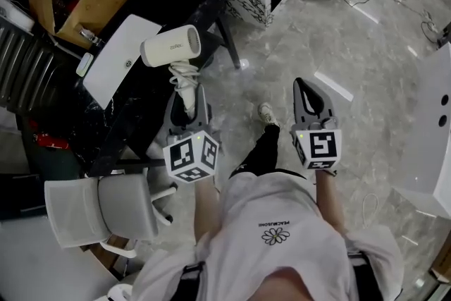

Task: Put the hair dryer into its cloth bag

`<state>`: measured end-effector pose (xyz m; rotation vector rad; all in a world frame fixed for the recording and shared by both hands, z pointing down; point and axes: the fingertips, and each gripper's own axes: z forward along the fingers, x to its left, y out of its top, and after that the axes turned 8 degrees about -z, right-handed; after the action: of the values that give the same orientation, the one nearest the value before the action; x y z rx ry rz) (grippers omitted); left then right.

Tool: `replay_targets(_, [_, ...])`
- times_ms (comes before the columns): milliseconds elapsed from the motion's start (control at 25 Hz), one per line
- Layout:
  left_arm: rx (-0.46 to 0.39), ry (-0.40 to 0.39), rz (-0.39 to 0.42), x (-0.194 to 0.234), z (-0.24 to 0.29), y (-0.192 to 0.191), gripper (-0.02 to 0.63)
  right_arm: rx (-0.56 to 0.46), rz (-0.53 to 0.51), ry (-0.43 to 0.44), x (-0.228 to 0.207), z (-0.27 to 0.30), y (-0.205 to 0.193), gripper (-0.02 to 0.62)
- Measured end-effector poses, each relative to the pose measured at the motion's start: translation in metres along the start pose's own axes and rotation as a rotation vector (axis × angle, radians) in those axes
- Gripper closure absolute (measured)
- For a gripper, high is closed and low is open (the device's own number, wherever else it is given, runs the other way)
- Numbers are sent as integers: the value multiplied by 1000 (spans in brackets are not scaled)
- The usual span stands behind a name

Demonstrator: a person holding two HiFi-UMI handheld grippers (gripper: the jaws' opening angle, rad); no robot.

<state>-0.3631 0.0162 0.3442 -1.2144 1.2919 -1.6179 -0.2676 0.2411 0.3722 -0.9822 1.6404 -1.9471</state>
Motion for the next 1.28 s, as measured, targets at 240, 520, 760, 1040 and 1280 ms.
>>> replay_targets(240, [-29,15,-2,5,59,-3,391,-27,-37,75,-6,71,-9,583])
replay_targets(520, [-48,76,-34,18,165,19,391,-83,-217,186,-37,187,14,583])
replay_targets(760, [-72,163,-41,37,251,45,391,-155,-284,321,-56,303,50,583])
replay_targets(1040, [-110,300,-52,70,305,60,391,-258,-123,529,-40,400,79,583])
replay_targets(1280, [-128,414,-47,87,305,67,391,-279,-126,644,-16,446,85,583])
